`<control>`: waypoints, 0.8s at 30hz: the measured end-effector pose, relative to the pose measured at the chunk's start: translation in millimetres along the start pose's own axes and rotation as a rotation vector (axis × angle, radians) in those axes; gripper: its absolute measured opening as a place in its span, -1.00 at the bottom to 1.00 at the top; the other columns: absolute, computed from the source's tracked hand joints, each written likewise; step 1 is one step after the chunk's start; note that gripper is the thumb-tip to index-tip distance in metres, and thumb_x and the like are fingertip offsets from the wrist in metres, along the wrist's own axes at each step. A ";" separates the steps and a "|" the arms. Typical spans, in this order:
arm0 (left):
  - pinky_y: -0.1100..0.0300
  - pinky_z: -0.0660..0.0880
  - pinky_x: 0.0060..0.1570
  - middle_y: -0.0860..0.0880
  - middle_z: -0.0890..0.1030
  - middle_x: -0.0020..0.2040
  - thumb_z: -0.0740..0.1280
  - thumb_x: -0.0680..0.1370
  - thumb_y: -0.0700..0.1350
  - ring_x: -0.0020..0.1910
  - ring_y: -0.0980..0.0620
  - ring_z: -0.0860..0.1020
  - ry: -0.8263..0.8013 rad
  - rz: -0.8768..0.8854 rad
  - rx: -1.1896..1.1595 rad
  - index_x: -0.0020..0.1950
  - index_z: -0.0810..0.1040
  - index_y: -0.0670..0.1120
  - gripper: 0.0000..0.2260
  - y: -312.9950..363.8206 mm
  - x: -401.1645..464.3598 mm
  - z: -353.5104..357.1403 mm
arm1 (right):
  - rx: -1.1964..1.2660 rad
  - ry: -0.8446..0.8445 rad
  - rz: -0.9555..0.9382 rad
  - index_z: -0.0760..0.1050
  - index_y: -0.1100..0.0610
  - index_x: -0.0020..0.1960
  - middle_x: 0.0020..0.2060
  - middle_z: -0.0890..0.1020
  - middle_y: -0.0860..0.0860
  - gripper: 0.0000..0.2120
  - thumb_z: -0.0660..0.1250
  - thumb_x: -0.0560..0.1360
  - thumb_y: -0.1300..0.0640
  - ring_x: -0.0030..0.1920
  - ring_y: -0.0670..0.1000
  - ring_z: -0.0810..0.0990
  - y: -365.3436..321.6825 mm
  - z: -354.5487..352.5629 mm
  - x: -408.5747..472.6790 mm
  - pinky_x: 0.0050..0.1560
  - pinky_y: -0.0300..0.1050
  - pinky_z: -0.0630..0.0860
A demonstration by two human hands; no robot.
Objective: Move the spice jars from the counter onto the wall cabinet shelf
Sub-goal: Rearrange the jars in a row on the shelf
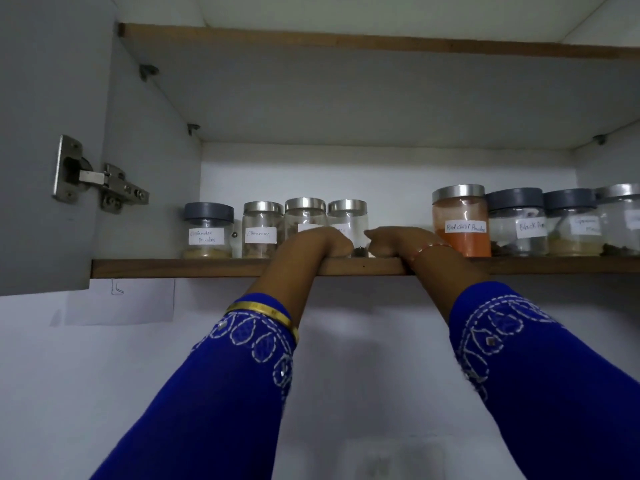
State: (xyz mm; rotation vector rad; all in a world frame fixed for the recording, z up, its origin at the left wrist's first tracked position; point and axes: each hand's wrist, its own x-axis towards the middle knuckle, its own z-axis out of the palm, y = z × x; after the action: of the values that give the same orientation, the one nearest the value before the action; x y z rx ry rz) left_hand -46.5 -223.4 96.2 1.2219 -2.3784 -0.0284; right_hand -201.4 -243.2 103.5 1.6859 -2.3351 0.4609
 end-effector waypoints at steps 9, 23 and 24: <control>0.16 0.40 0.02 -0.15 0.54 0.22 0.15 0.53 -0.22 0.19 -0.10 0.50 0.430 0.150 -0.121 0.22 0.50 -0.21 -0.70 -2.2 -20.4 -4.0 | 0.075 0.336 -0.072 0.36 0.27 0.35 0.35 0.42 0.19 -0.65 0.07 0.58 0.26 0.35 0.17 0.38 -8.3 -19.2 -72.3 0.31 -0.05 0.32; 0.11 0.38 0.21 -0.18 0.53 0.27 0.16 0.59 -0.16 0.26 -0.13 0.47 0.215 0.081 -0.011 0.24 0.53 -0.22 -0.71 59.3 -51.2 9.3 | 0.325 0.622 0.002 0.61 0.35 -0.05 -0.06 0.65 0.27 -0.82 0.27 0.46 0.28 0.01 0.20 0.59 120.5 -28.9 -145.4 -0.10 -0.18 0.38; 0.13 0.37 0.23 -0.17 0.52 0.29 0.16 0.59 -0.17 0.28 -0.11 0.46 0.237 0.093 -0.030 0.24 0.52 -0.21 -0.72 67.7 -54.2 14.3 | 0.317 0.634 0.006 0.61 0.35 -0.05 -0.06 0.65 0.27 -0.82 0.28 0.46 0.29 0.00 0.20 0.59 131.1 -30.4 -149.0 -0.10 -0.17 0.40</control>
State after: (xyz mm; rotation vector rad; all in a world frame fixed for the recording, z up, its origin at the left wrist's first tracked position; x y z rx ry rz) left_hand -77.1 -143.2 77.4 1.0376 -2.2169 0.1040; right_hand -279.0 -62.6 62.3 1.3669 -1.8627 1.2151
